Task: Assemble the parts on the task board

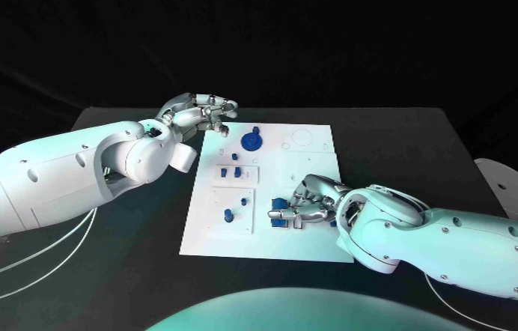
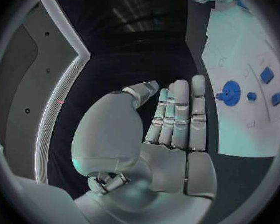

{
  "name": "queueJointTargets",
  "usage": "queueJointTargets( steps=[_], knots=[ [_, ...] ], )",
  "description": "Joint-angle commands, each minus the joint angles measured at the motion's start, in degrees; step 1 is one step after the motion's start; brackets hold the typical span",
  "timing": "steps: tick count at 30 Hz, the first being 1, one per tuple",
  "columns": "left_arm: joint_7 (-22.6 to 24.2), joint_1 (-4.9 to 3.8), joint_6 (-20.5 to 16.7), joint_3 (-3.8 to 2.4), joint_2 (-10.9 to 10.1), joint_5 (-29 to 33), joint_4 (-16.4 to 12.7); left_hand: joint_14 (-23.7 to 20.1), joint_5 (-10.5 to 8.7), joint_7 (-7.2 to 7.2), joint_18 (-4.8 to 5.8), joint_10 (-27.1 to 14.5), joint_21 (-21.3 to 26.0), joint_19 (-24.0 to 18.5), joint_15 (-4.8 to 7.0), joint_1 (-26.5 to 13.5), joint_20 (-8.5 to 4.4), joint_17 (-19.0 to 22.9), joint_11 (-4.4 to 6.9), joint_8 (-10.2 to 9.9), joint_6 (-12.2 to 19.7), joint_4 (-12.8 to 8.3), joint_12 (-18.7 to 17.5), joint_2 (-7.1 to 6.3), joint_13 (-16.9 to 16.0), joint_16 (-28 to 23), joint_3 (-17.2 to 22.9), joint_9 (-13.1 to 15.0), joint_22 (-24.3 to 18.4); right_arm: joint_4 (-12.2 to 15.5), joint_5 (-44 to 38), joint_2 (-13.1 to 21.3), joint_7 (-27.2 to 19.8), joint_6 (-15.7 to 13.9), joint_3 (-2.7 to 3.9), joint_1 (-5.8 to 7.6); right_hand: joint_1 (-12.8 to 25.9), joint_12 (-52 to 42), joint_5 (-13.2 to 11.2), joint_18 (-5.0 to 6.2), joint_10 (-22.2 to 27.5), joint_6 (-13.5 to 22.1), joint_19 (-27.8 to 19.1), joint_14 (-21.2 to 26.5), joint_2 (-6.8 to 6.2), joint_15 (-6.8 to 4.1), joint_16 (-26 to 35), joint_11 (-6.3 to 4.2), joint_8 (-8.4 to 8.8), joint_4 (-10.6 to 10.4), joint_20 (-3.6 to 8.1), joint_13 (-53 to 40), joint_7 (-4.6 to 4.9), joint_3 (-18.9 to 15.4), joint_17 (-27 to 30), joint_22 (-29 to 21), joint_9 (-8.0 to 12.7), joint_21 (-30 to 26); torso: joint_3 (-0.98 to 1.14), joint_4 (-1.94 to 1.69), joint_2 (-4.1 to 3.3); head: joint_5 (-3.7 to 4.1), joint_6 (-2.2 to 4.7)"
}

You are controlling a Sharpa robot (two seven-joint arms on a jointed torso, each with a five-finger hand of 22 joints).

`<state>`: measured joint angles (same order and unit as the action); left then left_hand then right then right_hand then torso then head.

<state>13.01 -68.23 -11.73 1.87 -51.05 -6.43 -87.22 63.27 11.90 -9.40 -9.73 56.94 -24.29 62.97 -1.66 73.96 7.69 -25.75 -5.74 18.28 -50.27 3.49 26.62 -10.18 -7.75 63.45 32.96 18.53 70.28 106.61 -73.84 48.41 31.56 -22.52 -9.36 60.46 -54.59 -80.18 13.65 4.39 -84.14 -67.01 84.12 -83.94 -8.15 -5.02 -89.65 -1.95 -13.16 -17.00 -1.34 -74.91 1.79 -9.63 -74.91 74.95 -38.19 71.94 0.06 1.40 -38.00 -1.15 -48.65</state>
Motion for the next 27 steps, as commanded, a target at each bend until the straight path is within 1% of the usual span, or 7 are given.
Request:
queueJointTargets(
  steps=[1, 5, 9, 10, 12, 17, 27],
  knots=[
    [0.13, -0.02, 0.74, -0.04, 0.01, 0.09, -0.16, -0.14, 0.28, -0.03, -0.60, -0.24, 0.22, 0.34, 0.00, -0.41, -0.04, 0.06, -0.01, -0.01, 0.35, 0.21, 0.30, 0.27, 0.08, -0.04, 0.08, -0.03, -0.07, 0.93, -2.63, 0.61, -0.43, -0.66, -0.01, -0.08, 0.25, -0.07, 0.08, -0.89, -1.64, 0.11, 1.06, -5.89, 0.58, -0.29, -0.12, -0.06, 0.01, -0.06, 0.30, -7.37, 0.21, -0.17, -14.26, 9.81, -0.13, 0.30, 0.04, 0.01, 0.02, -0.11, 0.10],
    [0.12, -0.02, 0.71, -0.03, -0.08, 0.09, -0.17, -0.14, 0.36, -0.06, -0.60, -0.25, 0.25, 0.36, -0.01, -0.47, -0.03, 0.08, -0.03, 0.01, 0.43, 0.26, 0.30, 0.24, 0.09, -0.03, 0.03, -0.03, -0.07, 2.52, -3.67, 2.13, -1.71, -1.12, -0.01, -0.08, -3.31, -0.72, 0.94, -0.97, -2.01, -0.17, 1.24, -5.98, 1.87, -0.40, -0.24, -0.19, -0.11, 0.14, 0.37, -7.95, 0.04, 0.92, -14.70, 10.02, -0.54, 0.70, 0.03, 0.08, 0.01, -0.18, 0.05],
    [0.07, -0.02, 0.67, -0.03, -0.12, 0.09, -0.13, -0.14, 0.36, -0.06, -0.60, -0.25, 0.25, 0.36, -0.01, -0.47, -0.03, 0.08, -0.03, 0.01, 0.43, 0.26, 0.30, 0.24, 0.09, -0.03, 0.03, -0.03, -0.07, 3.72, -4.08, 3.39, -2.81, -0.35, 0.00, 0.02, -9.68, -1.58, 2.39, -1.02, -2.45, -0.26, 1.36, -6.06, 3.05, -0.60, -0.35, -0.41, -0.04, 0.50, 0.54, -8.72, -0.19, 2.12, -15.09, 10.21, -0.97, 0.95, 0.01, 0.14, 0.02, -0.15, 0.02],
    [0.05, -0.02, 0.67, -0.03, -0.10, 0.10, -0.12, -0.14, 0.36, -0.06, -0.60, -0.25, 0.25, 0.36, -0.01, -0.47, -0.03, 0.08, -0.03, 0.01, 0.43, 0.26, 0.30, 0.24, 0.09, -0.03, 0.03, -0.03, -0.07, 3.92, -4.04, 3.64, -3.08, 0.22, 0.00, 0.05, -12.37, -1.79, 2.48, -1.04, -2.56, -0.26, 1.39, -6.06, 3.06, -0.65, -0.35, -0.50, 0.08, 0.51, 0.60, -8.93, -0.28, 2.32, -15.09, 10.28, -1.08, 1.00, 0.01, 0.12, 0.02, -0.15, 0.00],
    [0.03, -0.02, 0.70, -0.03, -0.07, 0.10, -0.10, -0.14, 0.36, -0.06, -0.60, -0.25, 0.25, 0.36, -0.01, -0.47, -0.03, 0.08, -0.03, 0.01, 0.43, 0.26, 0.30, 0.24, 0.09, -0.03, 0.03, -0.03, -0.07, 4.05, -3.92, 3.80, -3.26, 1.03, 0.00, 0.07, -13.83, -1.92, 2.35, -1.03, -2.62, -0.28, 1.37, -6.06, 2.97, -0.67, -0.35, -0.52, 0.19, 0.44, 0.63, -9.06, -0.29, 2.20, -15.09, 10.28, -1.14, 0.86, 0.03, 0.08, 0.01, -0.18, 0.01],
    [-0.02, -0.02, 0.73, -0.03, -0.01, 0.10, -0.05, -0.14, 0.42, -0.07, -0.59, -0.24, 0.27, 0.37, -0.02, -0.50, -0.03, 0.09, -0.04, 0.04, 0.48, 0.29, 0.31, 0.25, 0.09, -0.03, 0.01, -0.02, -0.08, 3.82, -3.76, 3.72, -3.35, 2.19, 0.00, 0.10, -15.62, -2.06, 1.99, -1.05, -2.69, -0.30, 1.39, -6.05, 3.08, -0.67, -0.34, -0.53, 0.39, 0.43, 0.65, -9.22, -0.29, 2.05, -15.06, 10.34, -1.18, 0.91, 0.08, -0.01, 0.04, -0.09, -0.01],
    [-0.09, -0.01, 0.77, -0.02, 0.00, 0.10, -0.06, -0.13, 0.46, -0.08, -0.59, -0.23, 0.28, 0.38, -0.03, -0.54, -0.02, 0.10, -0.05, 0.06, 0.50, 0.35, 0.32, 0.29, 0.09, -0.02, 0.01, -0.01, -0.08, 2.21, -4.04, 2.64, -1.98, 2.75, 0.00, 0.11, -17.41, -2.34, 2.07, -1.08, -2.82, -0.43, 1.46, -6.06, 4.07, -0.70, -0.35, -0.57, 0.62, 0.37, 0.67, -9.48, -0.35, 2.20, -15.09, 10.45, -1.17, 1.06, -0.02, -0.09, -0.03, -0.16, 0.00]
  ],
)
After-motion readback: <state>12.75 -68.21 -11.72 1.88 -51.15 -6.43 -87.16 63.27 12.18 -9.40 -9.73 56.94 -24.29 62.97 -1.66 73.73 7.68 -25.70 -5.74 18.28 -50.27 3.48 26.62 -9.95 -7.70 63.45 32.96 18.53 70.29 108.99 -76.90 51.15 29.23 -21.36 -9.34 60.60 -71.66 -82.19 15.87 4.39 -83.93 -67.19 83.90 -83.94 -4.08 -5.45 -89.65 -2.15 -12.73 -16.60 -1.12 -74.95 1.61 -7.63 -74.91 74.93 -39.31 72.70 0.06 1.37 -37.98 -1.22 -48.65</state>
